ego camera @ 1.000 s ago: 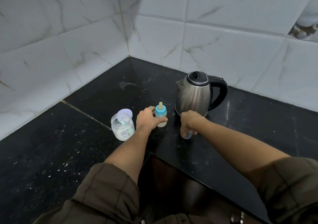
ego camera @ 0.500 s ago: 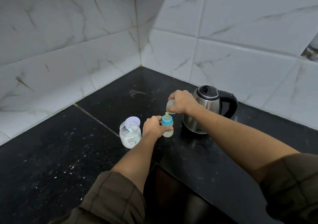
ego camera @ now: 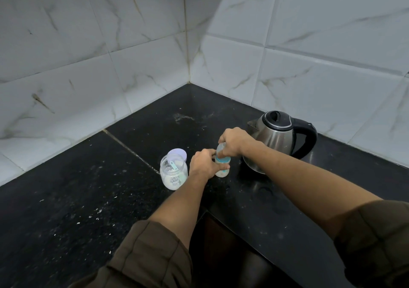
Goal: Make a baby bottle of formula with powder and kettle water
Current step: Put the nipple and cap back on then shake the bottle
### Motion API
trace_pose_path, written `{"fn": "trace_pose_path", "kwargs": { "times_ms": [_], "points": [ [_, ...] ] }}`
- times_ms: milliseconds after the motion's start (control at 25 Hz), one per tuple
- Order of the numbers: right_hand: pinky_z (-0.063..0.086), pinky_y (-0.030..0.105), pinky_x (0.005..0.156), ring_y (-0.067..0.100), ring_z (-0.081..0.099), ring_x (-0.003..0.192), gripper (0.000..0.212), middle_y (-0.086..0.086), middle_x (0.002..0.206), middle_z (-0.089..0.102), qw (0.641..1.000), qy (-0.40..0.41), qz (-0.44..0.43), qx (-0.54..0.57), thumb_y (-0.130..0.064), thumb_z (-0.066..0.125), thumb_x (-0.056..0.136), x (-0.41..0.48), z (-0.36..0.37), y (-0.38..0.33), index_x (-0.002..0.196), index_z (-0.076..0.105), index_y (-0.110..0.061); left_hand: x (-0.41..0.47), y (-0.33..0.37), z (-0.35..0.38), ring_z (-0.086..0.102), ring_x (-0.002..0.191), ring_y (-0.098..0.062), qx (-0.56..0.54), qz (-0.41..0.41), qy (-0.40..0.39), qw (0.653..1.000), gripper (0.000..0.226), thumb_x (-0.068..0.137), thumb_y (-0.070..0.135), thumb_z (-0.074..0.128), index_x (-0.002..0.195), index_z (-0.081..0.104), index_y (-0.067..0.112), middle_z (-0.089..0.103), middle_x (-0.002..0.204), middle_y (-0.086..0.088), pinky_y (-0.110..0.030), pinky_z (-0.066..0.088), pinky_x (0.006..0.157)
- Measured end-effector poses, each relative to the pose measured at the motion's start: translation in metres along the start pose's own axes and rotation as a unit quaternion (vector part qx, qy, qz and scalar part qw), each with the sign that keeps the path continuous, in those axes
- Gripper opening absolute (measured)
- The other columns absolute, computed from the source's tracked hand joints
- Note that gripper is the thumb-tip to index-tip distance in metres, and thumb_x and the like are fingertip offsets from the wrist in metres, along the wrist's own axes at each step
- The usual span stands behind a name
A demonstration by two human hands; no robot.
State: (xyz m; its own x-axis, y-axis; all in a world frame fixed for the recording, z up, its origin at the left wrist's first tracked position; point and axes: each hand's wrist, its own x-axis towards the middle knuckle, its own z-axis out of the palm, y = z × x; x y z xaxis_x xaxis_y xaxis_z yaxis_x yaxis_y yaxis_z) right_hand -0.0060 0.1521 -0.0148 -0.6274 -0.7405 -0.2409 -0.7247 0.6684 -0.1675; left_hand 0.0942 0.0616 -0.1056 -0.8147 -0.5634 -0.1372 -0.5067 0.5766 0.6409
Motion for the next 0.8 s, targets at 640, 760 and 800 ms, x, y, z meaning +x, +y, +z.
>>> {"fn": "trace_pose_path", "kwargs": {
  "times_ms": [640, 760, 800],
  "points": [
    [0.051, 0.031, 0.065, 0.021, 0.065, 0.079, 0.032, 0.001, 0.082, 0.063, 0.995, 0.001, -0.033, -0.096, -0.031, 0.077, 0.082, 0.006, 0.005, -0.008, 0.108, 0.074, -0.014, 0.001, 0.001, 0.001, 0.068, 0.096, -0.012, 0.024, 0.011, 0.022, 0.999, 0.053, 0.068, 0.059, 0.087, 0.111, 0.074, 0.030, 0.077, 0.098, 0.011, -0.035, 0.056, 0.083],
    [0.052, 0.032, 0.072, 0.022, 0.066, 0.091, 0.039, 0.004, 0.103, 0.071, 0.997, -0.002, -0.038, -0.072, -0.039, 0.075, 0.083, 0.003, 0.007, 0.001, 0.117, 0.072, -0.020, -0.002, 0.006, -0.002, 0.067, 0.091, -0.014, 0.032, 0.013, 0.020, 0.999, 0.042, 0.070, 0.059, 0.085, 0.099, 0.072, 0.031, 0.075, 0.092, 0.010, -0.034, 0.053, 0.077],
    [0.054, 0.033, 0.080, 0.024, 0.066, 0.101, 0.050, 0.004, 0.115, 0.071, 0.998, -0.003, -0.043, -0.055, -0.043, 0.074, 0.083, 0.004, 0.011, 0.007, 0.129, 0.067, -0.024, -0.002, 0.007, -0.003, 0.067, 0.089, -0.014, 0.032, 0.015, 0.019, 0.999, 0.040, 0.071, 0.058, 0.085, 0.096, 0.072, 0.030, 0.074, 0.090, 0.010, -0.033, 0.053, 0.075]
  ]
}}
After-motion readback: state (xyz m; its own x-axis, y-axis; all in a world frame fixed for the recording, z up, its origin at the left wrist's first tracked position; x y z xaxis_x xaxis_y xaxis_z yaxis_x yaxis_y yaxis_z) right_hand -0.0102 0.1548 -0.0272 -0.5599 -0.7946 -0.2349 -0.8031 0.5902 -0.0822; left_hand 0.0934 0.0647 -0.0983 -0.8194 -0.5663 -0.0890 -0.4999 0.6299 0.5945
